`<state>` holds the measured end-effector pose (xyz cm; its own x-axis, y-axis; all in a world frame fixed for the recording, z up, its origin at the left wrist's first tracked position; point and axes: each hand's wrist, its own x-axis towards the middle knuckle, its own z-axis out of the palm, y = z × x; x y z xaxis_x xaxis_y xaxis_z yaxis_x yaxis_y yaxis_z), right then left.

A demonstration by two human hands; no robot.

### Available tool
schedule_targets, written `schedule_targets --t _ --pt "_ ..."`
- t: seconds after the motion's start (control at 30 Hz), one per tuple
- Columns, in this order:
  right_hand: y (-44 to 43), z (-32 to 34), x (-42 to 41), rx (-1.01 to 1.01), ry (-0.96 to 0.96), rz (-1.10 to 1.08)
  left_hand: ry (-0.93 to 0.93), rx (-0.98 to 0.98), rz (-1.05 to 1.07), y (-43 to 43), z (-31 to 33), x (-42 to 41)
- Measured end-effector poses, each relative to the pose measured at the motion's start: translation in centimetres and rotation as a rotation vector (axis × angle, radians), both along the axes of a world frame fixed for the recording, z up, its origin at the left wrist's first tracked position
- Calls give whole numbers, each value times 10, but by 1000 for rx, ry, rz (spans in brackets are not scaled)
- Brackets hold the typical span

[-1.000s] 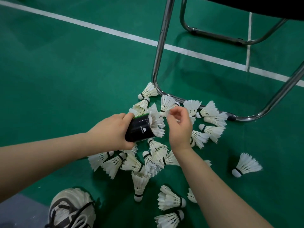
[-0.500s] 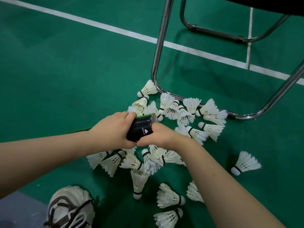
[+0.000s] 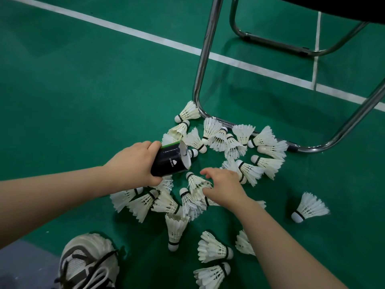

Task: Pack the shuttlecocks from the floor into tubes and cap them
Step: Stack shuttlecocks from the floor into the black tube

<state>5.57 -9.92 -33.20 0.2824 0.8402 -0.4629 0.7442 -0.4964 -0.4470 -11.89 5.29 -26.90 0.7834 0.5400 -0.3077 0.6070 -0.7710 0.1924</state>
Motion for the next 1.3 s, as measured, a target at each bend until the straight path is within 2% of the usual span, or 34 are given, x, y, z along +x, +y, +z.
schedule_targets --t 0.13,0.23,0.3,0.53,0.63,0.7,0.83,0.93,1.03,1.13,1.2,1.3 --pt "-7 -15 -1 80 -224 -79 2 10 -2 1 -1 1" --pt "-12 -17 11 109 -290 -183 0 4 -4 1 -1 0" --pt "-14 -15 23 37 -304 -198 2 -1 -3 1 -1 0" --pt "-7 8 43 -177 -195 41 7 7 -7 1 -2 -1" --pt "-1 14 43 -320 -261 150 8 9 -12 0 -3 -1" --pt "-2 12 41 -326 -320 205 6 6 -17 -1 -3 0" --pt "-10 4 41 -148 -361 25 6 8 -20 -2 -2 0" --pt "-10 3 47 -170 -367 40 4 8 -23 -3 -2 -1" --pt "-10 7 52 -134 -364 -66 4 11 -31 -3 -1 -1" --pt "-12 15 56 79 -378 -271 0 13 -40 -3 0 2" --pt "-12 24 55 260 -277 -447 2 14 -41 -4 1 3" --pt "-5 36 53 494 122 -752 7 10 -40 -6 3 5"
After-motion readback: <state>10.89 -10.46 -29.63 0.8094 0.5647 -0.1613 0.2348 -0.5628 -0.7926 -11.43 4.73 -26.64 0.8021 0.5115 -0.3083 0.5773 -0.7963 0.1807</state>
